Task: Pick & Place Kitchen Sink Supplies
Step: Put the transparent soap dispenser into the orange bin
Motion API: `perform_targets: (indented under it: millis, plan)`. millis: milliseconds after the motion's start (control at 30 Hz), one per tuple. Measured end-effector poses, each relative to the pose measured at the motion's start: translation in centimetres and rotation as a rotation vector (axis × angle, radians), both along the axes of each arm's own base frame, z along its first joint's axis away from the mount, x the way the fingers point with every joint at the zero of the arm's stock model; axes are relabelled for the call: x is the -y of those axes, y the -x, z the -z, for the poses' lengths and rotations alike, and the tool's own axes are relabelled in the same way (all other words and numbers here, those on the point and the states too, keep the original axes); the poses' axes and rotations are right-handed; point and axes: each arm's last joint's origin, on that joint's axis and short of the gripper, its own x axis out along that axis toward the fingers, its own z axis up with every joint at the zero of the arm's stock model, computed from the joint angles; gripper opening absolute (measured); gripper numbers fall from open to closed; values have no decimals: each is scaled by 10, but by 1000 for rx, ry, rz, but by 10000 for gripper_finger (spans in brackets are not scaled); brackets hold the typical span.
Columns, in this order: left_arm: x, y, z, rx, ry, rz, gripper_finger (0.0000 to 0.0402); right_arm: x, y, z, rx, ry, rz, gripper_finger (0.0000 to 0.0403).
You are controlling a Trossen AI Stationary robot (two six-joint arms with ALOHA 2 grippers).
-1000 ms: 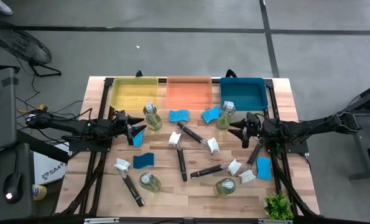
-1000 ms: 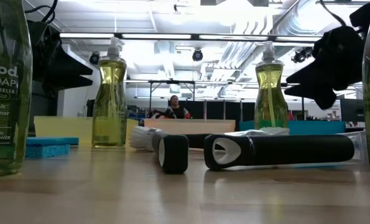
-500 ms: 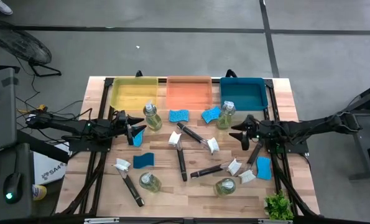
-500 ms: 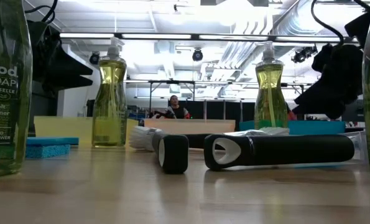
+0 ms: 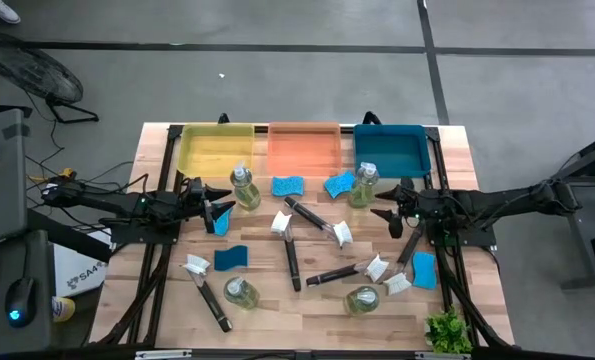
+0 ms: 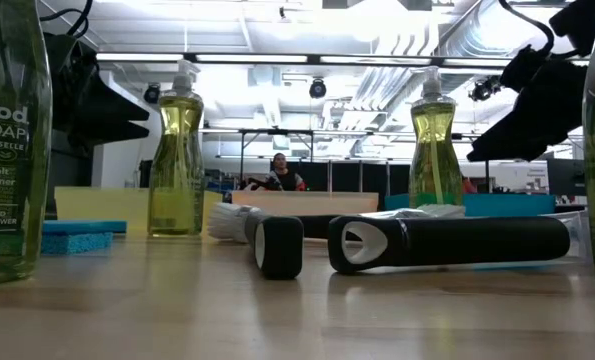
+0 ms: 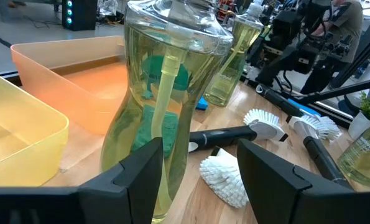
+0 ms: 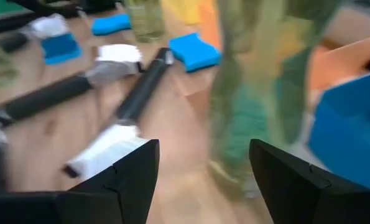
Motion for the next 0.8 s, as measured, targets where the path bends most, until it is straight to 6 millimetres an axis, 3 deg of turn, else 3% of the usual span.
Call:
perform_targets:
  millis: [200,433,800]
  plan:
    - [0,0,0,0,0,0,202,7,9,-12,-87,52,118,243]
    - [0,0,0,0,0,0,202,10,10,-27,4,-18,226,246]
    - [0,0,0,0,0,0,202,11,3,-34,66,28,230,336]
